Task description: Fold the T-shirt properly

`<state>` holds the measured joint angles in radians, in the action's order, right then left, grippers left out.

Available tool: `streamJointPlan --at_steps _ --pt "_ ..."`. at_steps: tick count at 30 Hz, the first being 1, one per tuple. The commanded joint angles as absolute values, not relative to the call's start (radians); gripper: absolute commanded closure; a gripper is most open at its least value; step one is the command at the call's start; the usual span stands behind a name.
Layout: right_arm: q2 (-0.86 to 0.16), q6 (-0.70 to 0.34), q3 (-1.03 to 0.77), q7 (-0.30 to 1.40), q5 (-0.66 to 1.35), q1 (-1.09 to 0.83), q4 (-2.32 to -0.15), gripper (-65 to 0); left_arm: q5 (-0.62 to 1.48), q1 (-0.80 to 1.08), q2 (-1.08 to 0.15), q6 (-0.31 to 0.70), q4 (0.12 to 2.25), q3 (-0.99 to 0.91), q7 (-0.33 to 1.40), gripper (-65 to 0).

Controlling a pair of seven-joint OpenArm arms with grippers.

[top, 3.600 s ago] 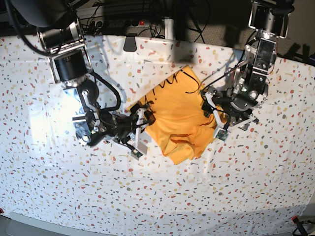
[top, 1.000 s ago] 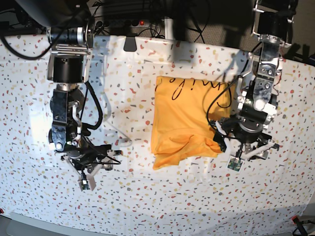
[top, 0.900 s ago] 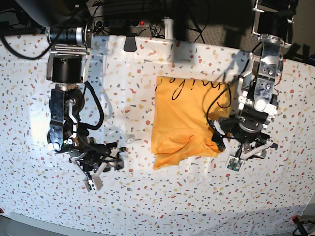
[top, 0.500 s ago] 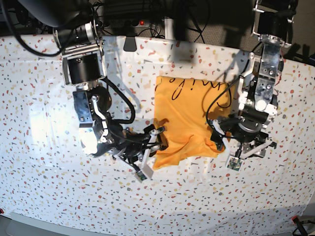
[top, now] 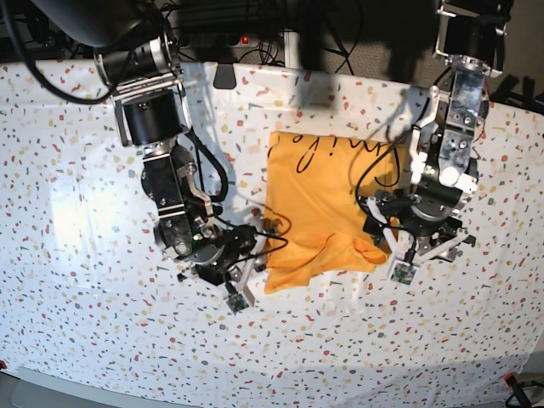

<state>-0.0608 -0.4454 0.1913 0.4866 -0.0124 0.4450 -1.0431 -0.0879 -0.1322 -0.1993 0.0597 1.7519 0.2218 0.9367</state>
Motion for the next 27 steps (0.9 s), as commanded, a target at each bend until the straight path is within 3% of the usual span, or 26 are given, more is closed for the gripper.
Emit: streamJointPlan --at_steps 1,7,14,22,27 --pt "-0.058 -0.431 0.189 0.459 -0.027 0.474 -1.026 -26.0 -0.096 -0.143 -0.202 0.056 1.769 0.217 0.912 -41.7" --pt "-0.061 -0.425 0.189 0.461 -0.026 0.471 -0.968 -26.0 -0.108 -0.131 -0.203 0.056 1.769 0.217 0.886 -41.7" --pt "-0.061 -0.428 0.189 0.542 0.037 0.471 -1.196 -26.0 -0.149 -0.136 -0.203 0.056 1.770 0.186 0.870 -41.7" --pt "-0.062 -0.540 0.103 0.721 0.038 0.429 -1.510 -26.0 -0.023 -0.131 -0.204 0.064 1.770 -0.107 0.940 -41.7" --pt "-0.096 -0.599 -0.053 0.853 0.204 0.308 -1.742 -26.0 0.132 -0.065 -0.274 0.173 1.789 -0.268 0.968 -41.7"
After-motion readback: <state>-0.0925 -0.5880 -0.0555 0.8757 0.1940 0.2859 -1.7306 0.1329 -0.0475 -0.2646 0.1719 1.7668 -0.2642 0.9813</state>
